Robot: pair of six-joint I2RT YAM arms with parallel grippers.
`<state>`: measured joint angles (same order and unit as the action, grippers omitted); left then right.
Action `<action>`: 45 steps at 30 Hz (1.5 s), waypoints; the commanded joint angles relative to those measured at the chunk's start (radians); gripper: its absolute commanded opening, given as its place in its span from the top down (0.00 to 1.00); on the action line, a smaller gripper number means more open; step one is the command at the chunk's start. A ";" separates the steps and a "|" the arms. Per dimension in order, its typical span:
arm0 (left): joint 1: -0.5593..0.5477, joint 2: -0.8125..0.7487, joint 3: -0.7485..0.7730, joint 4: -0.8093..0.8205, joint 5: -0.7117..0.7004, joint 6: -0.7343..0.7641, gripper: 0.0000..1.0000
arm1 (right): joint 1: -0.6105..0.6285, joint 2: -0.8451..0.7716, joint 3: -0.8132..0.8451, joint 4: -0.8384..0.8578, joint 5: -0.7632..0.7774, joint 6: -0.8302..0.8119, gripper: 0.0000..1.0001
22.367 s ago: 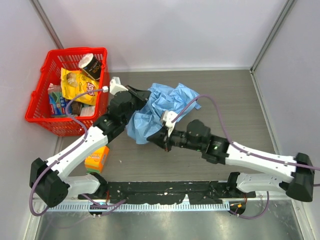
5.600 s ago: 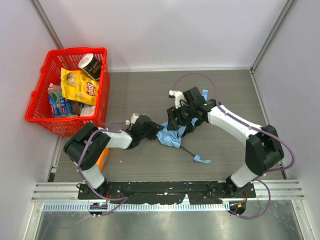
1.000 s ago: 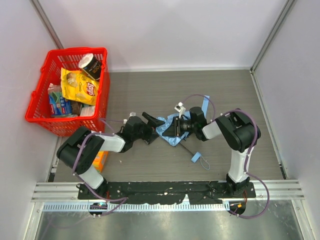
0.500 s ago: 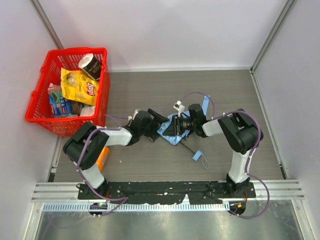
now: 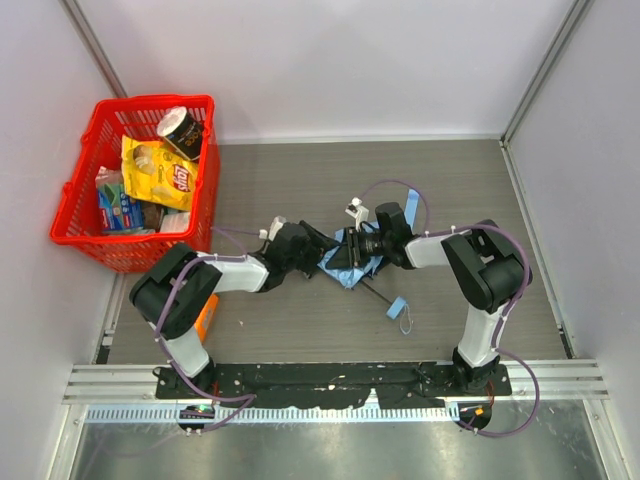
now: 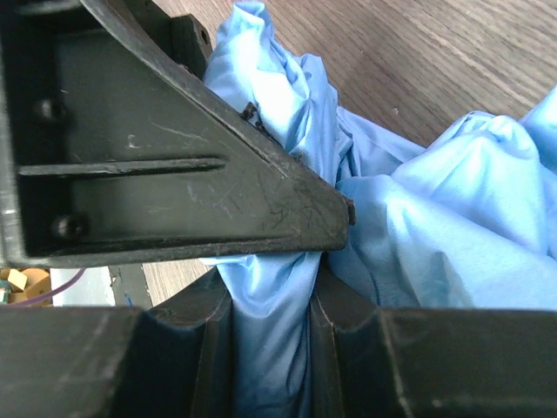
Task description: Put away the umbrella
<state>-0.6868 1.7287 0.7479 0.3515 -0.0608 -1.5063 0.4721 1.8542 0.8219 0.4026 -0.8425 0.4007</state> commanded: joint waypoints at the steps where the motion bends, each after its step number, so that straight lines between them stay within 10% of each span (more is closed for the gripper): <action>1: -0.002 0.031 -0.027 0.070 -0.051 0.078 0.42 | 0.028 -0.063 0.017 0.057 -0.128 0.095 0.99; 9: -0.003 0.023 -0.050 0.101 -0.047 0.083 1.00 | 0.026 -0.036 -0.009 -0.071 -0.044 0.018 0.98; 20: -0.002 -0.026 -0.001 -0.176 -0.024 0.064 1.00 | 0.089 -0.254 0.078 -0.566 0.454 -0.212 0.23; 29: -0.003 -0.012 0.088 -0.410 0.018 0.023 1.00 | 0.368 -0.412 0.086 -0.532 0.983 -0.395 0.21; 45: 0.006 -0.018 0.123 -0.514 0.095 -0.023 1.00 | 0.602 -0.158 -0.009 -0.206 1.505 -0.646 0.20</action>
<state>-0.6754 1.7226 0.8684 -0.0158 0.0029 -1.5276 1.0546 1.6226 0.8207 0.1192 0.4999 -0.1886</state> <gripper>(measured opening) 0.466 0.795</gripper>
